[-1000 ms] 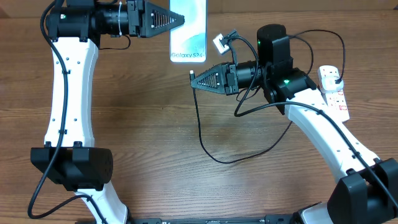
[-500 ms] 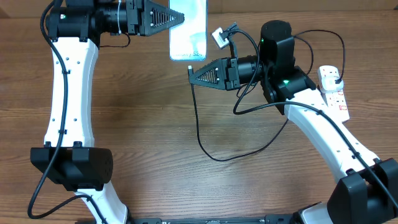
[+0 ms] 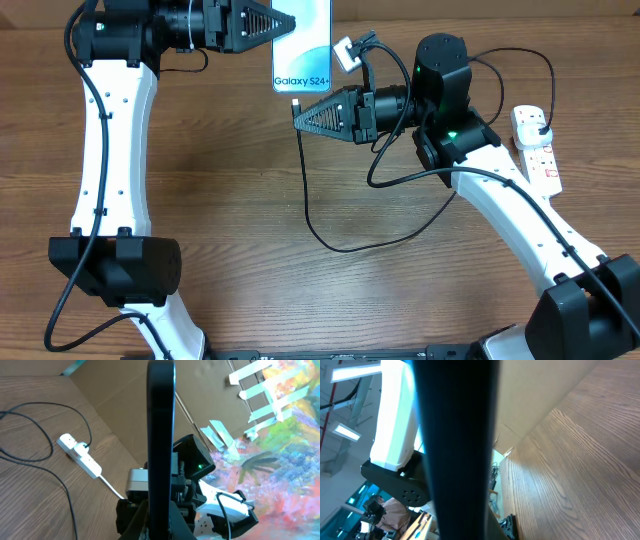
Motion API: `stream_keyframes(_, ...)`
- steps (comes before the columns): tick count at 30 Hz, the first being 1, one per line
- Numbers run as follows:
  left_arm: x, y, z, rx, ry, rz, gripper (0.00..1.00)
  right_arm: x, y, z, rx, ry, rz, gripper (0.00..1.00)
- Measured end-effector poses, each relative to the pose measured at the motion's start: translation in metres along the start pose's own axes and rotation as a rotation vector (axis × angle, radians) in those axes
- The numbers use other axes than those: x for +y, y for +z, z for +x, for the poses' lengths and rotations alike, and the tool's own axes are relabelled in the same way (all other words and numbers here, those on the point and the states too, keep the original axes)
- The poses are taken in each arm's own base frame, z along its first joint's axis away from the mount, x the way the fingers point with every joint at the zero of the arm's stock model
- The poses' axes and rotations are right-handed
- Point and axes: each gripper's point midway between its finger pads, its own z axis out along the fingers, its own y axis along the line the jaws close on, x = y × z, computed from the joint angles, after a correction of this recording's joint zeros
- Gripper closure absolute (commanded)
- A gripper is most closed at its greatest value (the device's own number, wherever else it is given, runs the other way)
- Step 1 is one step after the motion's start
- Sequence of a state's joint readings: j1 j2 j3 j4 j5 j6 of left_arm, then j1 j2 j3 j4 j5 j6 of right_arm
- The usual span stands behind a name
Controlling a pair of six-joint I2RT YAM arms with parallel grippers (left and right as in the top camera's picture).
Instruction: Plug charger to phone and switch on socket
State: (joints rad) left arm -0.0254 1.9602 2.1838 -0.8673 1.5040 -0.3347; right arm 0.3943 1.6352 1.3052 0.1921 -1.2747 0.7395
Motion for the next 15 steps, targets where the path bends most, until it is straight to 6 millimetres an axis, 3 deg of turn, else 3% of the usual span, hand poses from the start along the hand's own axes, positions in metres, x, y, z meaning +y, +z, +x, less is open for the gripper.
stream_keyframes(15,0.005,0.0,-0.0054,-0.016,-0.007,-0.035,0.96,-0.0016,-0.0049,-0.0036,-0.012,-0.008,0.007,0.96)
